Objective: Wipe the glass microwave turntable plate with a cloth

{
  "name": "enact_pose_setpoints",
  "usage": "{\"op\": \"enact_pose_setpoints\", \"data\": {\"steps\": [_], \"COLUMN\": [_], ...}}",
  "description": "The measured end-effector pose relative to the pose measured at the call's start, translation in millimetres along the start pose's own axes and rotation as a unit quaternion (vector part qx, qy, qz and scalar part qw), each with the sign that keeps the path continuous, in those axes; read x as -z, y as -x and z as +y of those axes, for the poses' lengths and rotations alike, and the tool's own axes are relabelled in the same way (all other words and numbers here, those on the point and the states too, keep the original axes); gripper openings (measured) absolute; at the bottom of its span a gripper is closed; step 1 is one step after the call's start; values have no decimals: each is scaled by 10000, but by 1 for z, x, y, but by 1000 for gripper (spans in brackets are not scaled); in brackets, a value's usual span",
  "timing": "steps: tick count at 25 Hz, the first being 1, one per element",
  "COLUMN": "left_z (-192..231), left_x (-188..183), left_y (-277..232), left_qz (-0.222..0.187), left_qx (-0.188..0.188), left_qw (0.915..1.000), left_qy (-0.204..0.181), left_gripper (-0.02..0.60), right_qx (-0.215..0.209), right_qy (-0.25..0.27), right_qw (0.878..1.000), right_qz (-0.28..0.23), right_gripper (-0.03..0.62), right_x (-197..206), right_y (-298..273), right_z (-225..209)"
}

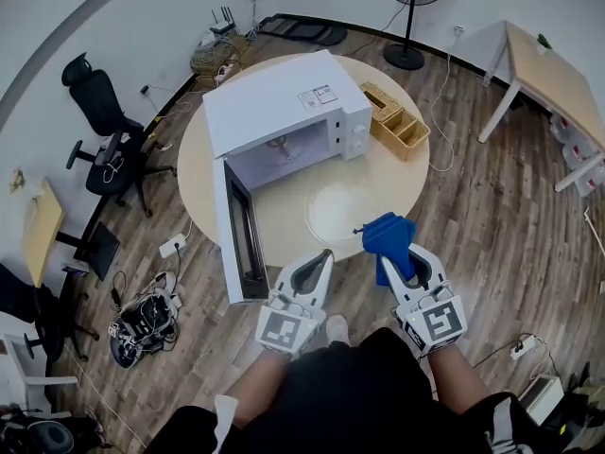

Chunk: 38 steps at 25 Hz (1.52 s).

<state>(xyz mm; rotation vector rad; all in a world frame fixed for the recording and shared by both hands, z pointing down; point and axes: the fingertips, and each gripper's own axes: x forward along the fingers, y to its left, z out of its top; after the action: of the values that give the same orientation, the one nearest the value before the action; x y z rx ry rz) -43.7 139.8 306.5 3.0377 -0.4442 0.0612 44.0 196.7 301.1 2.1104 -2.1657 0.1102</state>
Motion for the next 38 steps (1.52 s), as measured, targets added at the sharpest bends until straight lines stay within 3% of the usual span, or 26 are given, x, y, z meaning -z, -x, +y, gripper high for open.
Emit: {"op": "enact_pose_setpoints", "data": {"steps": [11,21,28,38], "left_z": [34,90,120,146], "left_x": [10,6,14,44], "left_y": [-29,-79,-98,-87], "left_qz": [-6,10,120,365], "left_qx": [-358,-1331,-2029,-2942], "left_qw": [9986,9910,9787,9542], "left_qy": [395,162,284,413], "left_gripper": [6,6,6,6], "right_qx": [-525,-1431,-2147,-3021], "right_qy": [-44,-125,2,85], "right_qw": [9983,9891,9760,9508], "right_qz": [241,321,361,682], "right_gripper": [100,100,100,98], "right_x": [13,19,29,55], "right_y": [-64,-138,-182,-218], "right_z": [-21,-56,-78,-72]}}
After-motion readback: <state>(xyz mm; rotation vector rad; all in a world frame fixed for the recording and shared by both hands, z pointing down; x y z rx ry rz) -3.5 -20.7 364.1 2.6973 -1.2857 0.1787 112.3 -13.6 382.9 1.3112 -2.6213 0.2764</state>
